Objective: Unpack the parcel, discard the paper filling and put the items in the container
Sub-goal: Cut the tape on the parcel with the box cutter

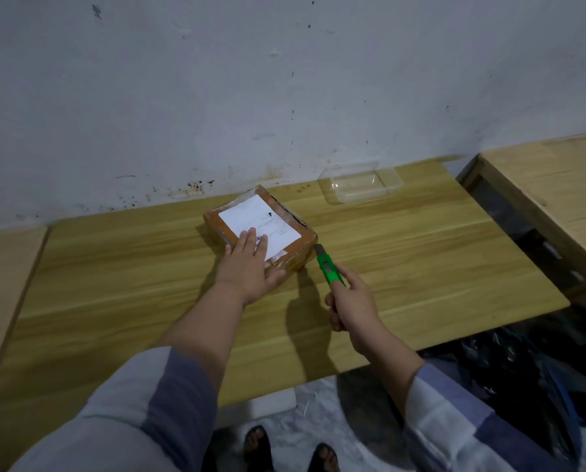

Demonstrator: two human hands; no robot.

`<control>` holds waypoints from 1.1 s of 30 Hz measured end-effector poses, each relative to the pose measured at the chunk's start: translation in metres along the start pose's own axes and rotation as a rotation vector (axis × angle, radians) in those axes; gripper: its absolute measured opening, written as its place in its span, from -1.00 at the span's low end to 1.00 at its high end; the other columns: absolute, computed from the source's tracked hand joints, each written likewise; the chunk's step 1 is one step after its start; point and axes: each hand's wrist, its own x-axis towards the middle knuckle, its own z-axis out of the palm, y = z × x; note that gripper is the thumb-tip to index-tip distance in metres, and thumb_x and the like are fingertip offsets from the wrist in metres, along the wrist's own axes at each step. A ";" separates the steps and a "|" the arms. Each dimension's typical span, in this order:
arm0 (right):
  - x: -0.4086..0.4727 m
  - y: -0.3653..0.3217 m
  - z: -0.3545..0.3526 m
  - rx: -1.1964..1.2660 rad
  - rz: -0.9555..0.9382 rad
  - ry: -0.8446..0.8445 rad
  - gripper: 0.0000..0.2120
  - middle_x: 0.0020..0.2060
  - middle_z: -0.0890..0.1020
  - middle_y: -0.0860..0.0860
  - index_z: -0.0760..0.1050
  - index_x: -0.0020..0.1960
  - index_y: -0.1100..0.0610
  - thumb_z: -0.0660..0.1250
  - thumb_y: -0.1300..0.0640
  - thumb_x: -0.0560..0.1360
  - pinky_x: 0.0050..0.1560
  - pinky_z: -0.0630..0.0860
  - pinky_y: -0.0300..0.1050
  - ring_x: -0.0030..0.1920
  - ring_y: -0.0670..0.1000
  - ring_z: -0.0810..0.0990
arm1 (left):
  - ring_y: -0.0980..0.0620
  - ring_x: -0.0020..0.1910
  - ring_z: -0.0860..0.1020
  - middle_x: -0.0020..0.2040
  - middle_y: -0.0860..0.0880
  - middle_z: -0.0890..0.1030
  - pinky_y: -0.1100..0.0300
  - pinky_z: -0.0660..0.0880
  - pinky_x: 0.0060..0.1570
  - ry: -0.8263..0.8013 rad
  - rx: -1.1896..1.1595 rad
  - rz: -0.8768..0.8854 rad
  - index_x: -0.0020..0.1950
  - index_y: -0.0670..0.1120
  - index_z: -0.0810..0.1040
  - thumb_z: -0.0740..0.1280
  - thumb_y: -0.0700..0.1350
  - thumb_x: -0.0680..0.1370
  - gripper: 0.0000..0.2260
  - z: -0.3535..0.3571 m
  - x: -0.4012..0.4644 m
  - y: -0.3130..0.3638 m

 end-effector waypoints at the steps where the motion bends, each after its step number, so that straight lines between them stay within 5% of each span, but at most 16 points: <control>1: 0.000 0.001 0.000 0.004 0.001 -0.001 -0.58 -0.43 0.42 0.06 0.32 0.39 -0.08 0.10 0.21 0.58 -0.58 0.21 -0.26 -0.57 0.00 0.29 | -0.05 0.55 -0.21 0.57 -0.11 -0.19 -0.07 -0.11 0.50 -0.009 -0.009 0.000 0.56 -0.09 -0.17 0.01 0.31 0.55 -0.25 -0.001 -0.002 0.001; 22: -0.027 0.010 0.028 0.049 -0.045 0.089 -0.56 -0.37 0.43 0.01 0.34 0.36 -0.09 0.11 0.24 0.55 -0.60 0.22 -0.25 -0.54 -0.04 0.31 | -0.05 0.55 -0.18 0.57 -0.12 -0.17 -0.05 -0.10 0.49 0.026 0.006 0.075 0.56 -0.10 -0.15 0.01 0.31 0.55 -0.24 0.008 -0.011 -0.011; 33: -0.026 0.010 0.043 0.115 -0.016 0.151 -0.58 -0.36 0.44 0.02 0.30 0.40 -0.10 0.12 0.17 0.58 -0.62 0.22 -0.27 -0.53 -0.03 0.32 | -0.05 0.55 -0.17 0.57 -0.12 -0.16 -0.01 -0.11 0.49 0.053 0.042 0.214 0.56 -0.11 -0.17 0.23 0.26 0.50 -0.14 0.008 -0.017 -0.028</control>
